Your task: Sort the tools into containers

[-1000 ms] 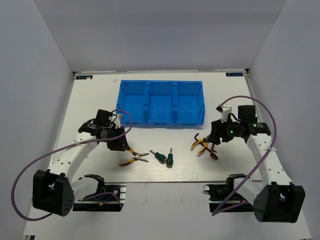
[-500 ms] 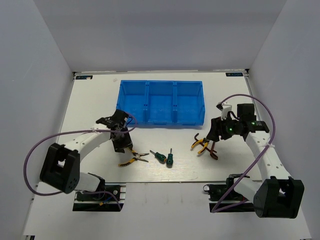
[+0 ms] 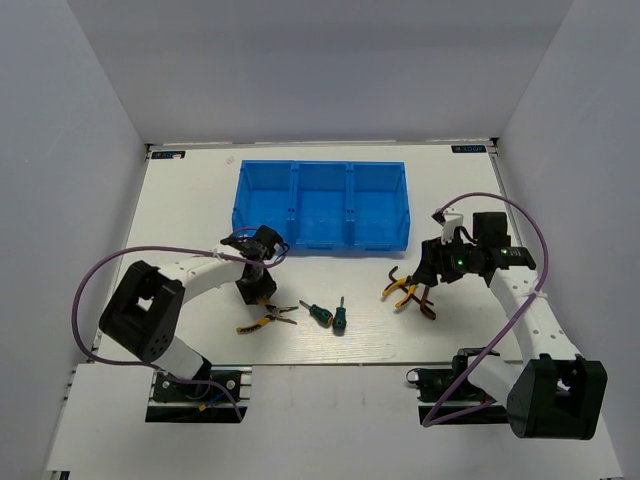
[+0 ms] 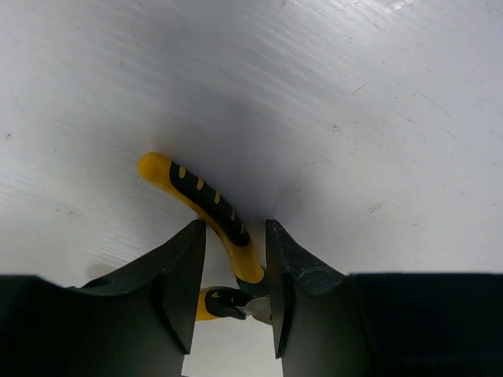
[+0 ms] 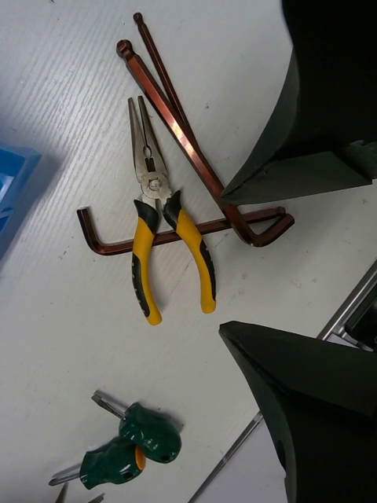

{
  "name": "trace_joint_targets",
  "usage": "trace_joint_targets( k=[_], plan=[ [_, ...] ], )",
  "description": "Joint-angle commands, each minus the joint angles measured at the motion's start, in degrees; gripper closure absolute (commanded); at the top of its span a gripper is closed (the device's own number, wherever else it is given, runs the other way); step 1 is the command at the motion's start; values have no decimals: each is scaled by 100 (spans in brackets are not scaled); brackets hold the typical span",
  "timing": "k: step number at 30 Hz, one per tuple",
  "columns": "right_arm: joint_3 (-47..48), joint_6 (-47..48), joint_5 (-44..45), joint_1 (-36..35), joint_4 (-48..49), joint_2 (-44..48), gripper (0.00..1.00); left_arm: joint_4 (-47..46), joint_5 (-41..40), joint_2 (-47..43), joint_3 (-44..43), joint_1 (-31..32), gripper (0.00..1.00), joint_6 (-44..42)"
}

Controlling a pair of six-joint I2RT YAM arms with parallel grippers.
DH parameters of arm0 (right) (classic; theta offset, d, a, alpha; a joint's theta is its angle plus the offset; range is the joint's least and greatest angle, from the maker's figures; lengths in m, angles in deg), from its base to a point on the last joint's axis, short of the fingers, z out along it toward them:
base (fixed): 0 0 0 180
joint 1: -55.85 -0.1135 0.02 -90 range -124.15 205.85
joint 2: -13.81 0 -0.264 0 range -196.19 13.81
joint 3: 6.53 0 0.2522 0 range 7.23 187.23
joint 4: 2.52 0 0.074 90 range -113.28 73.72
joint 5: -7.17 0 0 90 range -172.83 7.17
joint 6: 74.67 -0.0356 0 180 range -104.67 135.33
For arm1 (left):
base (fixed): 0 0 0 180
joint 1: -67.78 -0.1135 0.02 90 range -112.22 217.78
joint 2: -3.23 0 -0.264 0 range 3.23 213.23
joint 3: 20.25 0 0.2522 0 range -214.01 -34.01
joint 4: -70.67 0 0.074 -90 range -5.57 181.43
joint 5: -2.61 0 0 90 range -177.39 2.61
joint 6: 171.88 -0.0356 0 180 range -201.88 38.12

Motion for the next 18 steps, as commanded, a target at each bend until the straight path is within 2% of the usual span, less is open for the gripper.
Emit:
trace_joint_targets(
  k=[1, 2, 3, 7, 11, 14, 18],
  plan=[
    [-57, -79, -1, 20, 253, 94, 33, 275, -585, 65, -3, 217, 53, 710],
    [-57, -79, 8, 20, 271, 103, 33, 276, -655, 135, 50, 296, 59, 763],
    [-48, -79, 8, 20, 289, 68, 33, 276, -716, 135, 103, 349, 76, 920],
    [-39, -105, -28, 20, 289, 50, 33, 302, -787, 135, 270, 517, 100, 1071],
    [-57, -53, -19, 29, 245, 68, 34, 618, -1015, -303, -19, 806, 100, 984],
    [-57, 0, -1, 29, 219, 94, 34, 742, -1016, -803, -607, 982, 100, 379],
    [-83, 9, -1, 29, 210, 94, 34, 645, -1305, -955, -1995, 852, 100, -632]
  ],
)
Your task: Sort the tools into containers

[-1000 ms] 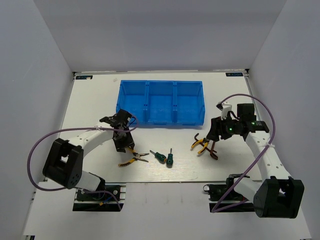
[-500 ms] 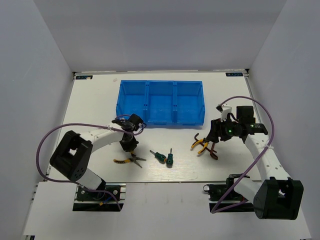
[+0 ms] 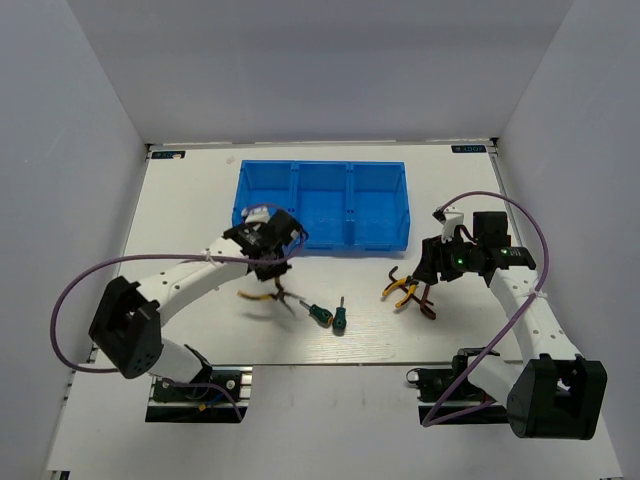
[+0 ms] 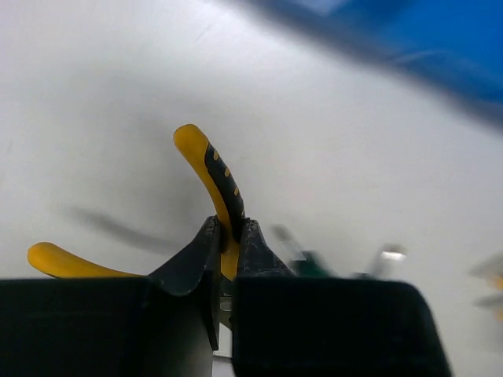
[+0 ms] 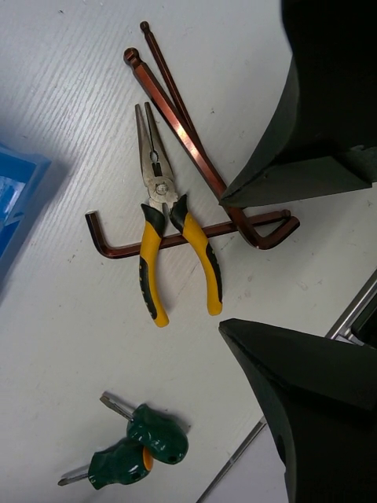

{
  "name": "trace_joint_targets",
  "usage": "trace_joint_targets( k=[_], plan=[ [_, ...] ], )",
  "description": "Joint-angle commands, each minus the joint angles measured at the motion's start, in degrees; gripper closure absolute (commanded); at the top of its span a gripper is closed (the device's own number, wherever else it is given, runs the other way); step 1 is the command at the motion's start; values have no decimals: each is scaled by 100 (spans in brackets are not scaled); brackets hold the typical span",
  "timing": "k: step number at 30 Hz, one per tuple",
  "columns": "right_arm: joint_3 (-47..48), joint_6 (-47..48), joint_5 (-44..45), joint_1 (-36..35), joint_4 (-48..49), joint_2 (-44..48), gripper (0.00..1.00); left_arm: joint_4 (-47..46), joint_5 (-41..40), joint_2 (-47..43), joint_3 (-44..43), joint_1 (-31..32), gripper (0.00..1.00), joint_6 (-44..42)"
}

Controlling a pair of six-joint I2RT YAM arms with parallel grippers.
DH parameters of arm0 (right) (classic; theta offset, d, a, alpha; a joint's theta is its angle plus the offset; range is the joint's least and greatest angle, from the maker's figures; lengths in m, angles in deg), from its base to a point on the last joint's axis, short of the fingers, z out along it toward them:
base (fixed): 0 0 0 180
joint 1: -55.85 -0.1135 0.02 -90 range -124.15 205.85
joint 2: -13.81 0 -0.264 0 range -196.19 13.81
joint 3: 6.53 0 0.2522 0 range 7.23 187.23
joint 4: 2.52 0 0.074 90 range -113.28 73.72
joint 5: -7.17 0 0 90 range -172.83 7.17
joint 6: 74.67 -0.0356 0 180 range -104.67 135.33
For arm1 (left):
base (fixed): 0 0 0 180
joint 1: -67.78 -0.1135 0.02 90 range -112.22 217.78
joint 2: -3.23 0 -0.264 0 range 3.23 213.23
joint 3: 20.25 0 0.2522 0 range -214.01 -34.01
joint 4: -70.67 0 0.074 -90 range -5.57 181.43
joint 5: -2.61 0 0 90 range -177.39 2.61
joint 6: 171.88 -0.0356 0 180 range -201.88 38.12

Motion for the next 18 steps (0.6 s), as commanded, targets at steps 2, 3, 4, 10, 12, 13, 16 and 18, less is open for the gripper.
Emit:
trace_joint_targets(
  k=[2, 3, 4, 10, 12, 13, 16, 18],
  plan=[
    [-68, 66, -21, 18, 22, 77, 36, -242, -587, -248, -1512, -204, 100, -1192],
    [-50, 75, -12, 27, 13, 77, 37, -242, -831, -108, -2046, -301, 100, -1359],
    [-42, 83, 14, 18, -5, 85, 39, -242, -912, 259, -2312, -372, 100, -1509],
    [64, 303, 102, 27, -207, 147, 80, -426, -1194, 1500, -4115, -1170, 100, -2265],
    [64, 373, 181, 18, -216, 208, 80, -515, -1194, 2036, -4756, -1338, 100, -2616],
    [47, 391, 208, 18, -224, 235, 80, -367, -1194, 2273, -5045, -1478, 100, -2687],
    [99, 400, 286, 18, -224, 200, 80, -24, -1623, 3161, -6502, -1664, 100, -3179],
    [125, 400, 313, 27, -242, 182, 80, 30, -1686, 3425, -6805, -1743, 100, -3581]
  ],
)
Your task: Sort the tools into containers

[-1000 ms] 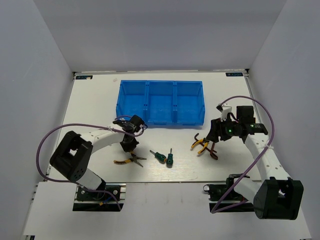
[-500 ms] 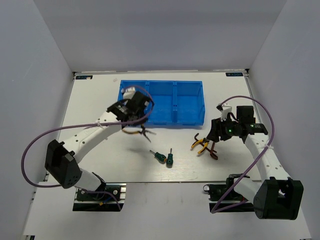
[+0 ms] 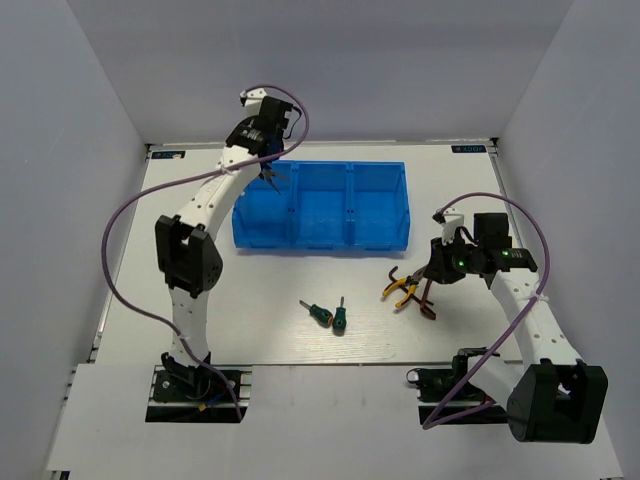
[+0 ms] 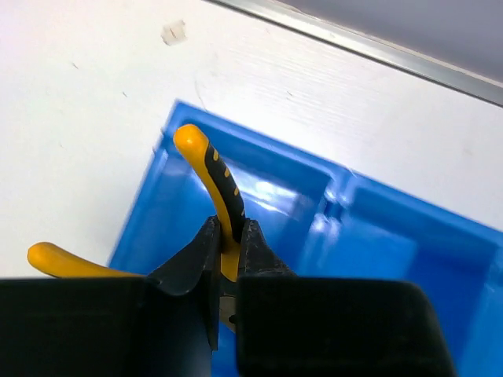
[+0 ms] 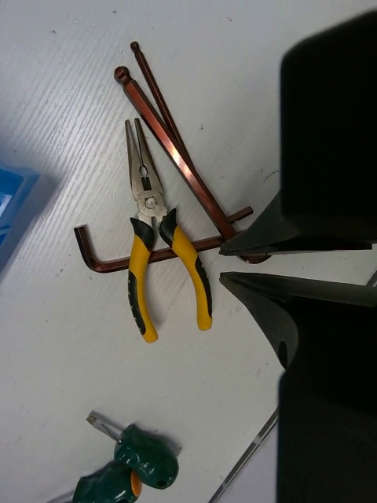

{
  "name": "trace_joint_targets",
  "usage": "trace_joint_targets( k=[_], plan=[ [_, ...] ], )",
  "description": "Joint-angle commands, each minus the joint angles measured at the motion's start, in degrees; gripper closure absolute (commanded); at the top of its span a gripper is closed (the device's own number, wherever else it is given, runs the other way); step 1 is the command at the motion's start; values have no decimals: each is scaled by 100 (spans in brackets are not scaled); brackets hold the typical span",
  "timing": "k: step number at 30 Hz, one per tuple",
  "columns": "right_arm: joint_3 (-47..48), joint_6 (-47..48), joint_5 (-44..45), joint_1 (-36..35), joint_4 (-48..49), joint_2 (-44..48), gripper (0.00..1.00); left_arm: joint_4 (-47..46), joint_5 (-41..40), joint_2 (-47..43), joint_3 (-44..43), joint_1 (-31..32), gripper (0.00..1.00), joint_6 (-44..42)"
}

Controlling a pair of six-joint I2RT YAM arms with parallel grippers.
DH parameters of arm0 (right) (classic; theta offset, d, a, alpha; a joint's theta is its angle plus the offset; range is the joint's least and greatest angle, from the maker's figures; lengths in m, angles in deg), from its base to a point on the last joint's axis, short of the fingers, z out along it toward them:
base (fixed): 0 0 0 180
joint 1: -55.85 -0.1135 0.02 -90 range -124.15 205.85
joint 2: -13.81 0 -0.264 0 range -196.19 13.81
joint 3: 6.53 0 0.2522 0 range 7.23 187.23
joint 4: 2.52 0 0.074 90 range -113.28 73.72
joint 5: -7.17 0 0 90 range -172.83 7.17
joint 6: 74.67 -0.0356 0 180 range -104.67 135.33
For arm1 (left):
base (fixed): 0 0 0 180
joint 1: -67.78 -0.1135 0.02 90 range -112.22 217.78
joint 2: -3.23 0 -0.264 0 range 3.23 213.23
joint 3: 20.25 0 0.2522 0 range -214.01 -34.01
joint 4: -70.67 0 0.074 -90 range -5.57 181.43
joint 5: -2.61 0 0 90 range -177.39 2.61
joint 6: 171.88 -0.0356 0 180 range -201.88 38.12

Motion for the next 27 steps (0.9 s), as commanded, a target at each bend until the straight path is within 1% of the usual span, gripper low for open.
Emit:
trace_joint_targets(
  k=[1, 3, 5, 7, 8, 9, 10, 12, 13, 14, 16, 20, 24, 26, 27],
  plan=[
    [141, 129, 134, 18, -91, 71, 80, 140, -512, 73, -623, -145, 100, -924],
    [132, 103, 178, 27, -74, 71, 78, 43, -452, 74, -536, -207, 100, -1100],
    [115, 76, 196, 27, -39, 53, 77, 42, -460, 74, -202, -268, 100, -1101],
    [141, 32, 205, 18, -30, 27, 69, -124, -330, 13, 220, -269, 100, -1101],
    [150, 32, 187, 9, -38, 1, 64, -125, -329, 13, 352, -269, 99, -1101],
    [167, 41, 178, 18, -56, 0, 58, -194, -250, 13, 466, -269, 96, -1162],
    [176, 58, 161, 18, -56, -34, 52, -195, -93, 13, 589, -269, 88, -1162],
    [211, 76, 134, 27, -82, -70, 45, -247, 23, 13, 590, -191, 78, -1162],
    [237, 111, 126, 27, -100, -122, 43, -248, 23, 65, 590, -190, 74, -1162],
    [246, 129, 117, 44, -144, -158, 41, -248, 23, 65, 590, -190, 64, -1223],
    [273, 146, 90, 18, -188, -210, 41, -248, 102, 65, 590, -138, 56, -1224],
    [238, 199, 11, 18, -188, -228, 41, -195, 102, 4, 590, -137, 48, -1224],
    [229, 278, -146, 18, -240, -237, 41, -195, 102, -207, 643, -137, 47, -1224],
    [237, 418, -226, 18, -258, -237, 41, -142, 155, -479, 713, -137, 47, -1171],
    [220, 445, -261, 18, -258, -246, 41, -142, 320, -619, 844, -137, 49, -1171]
  ],
)
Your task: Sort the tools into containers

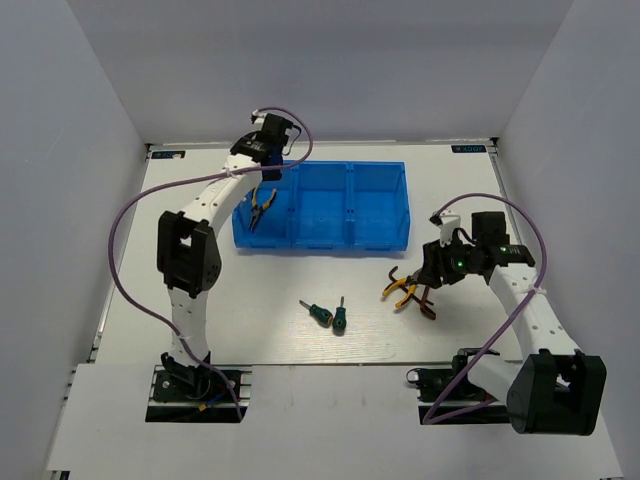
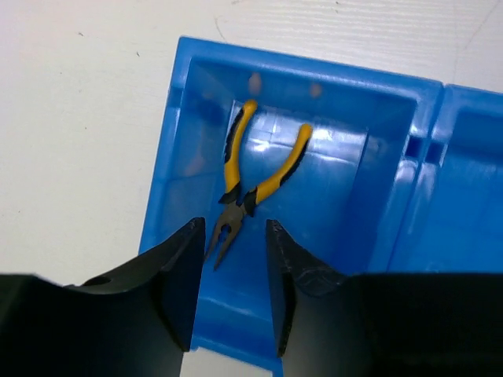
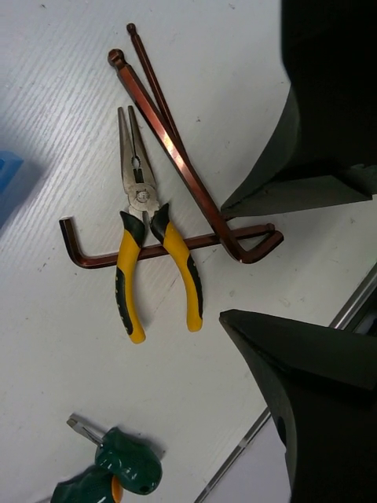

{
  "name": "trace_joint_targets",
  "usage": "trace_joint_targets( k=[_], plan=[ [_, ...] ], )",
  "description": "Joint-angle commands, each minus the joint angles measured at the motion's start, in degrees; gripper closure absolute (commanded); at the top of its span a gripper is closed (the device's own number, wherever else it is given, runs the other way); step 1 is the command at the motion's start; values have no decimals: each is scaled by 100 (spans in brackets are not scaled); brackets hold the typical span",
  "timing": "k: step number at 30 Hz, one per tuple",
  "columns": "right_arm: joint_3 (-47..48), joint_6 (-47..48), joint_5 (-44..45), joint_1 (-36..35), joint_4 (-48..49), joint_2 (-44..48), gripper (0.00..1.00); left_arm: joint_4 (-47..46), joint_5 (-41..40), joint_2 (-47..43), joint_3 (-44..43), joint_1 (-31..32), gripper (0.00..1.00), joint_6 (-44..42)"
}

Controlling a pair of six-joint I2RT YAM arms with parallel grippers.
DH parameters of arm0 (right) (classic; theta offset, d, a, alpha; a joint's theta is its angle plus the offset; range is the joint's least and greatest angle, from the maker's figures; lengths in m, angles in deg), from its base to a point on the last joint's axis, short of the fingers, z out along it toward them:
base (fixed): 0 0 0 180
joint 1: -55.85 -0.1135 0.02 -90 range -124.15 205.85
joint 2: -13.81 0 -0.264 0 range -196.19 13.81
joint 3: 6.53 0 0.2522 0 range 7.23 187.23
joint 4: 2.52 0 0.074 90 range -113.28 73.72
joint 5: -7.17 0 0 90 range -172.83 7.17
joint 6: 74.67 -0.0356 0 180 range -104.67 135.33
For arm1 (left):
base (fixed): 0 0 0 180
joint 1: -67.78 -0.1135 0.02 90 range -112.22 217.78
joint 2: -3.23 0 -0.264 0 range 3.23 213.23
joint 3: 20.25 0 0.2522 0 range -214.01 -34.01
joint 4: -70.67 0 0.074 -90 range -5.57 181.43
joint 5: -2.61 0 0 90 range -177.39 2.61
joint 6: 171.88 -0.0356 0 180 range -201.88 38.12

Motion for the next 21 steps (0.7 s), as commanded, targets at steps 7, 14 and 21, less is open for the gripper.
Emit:
trace_joint_targets(
  k=[7, 14, 21],
  plan=[
    [91, -197, 914, -17, 401, -288, 77, -945, 2078, -3090, 2456, 244, 100, -41],
    [-375, -1084, 1165, -105, 701, -552, 66, -1140, 3179, -4981, 5042, 534, 53, 442],
    [-323, -1682, 796, -333, 683, -816, 53, -1141, 3179, -5641, 5580, 701, 43, 635]
  ],
)
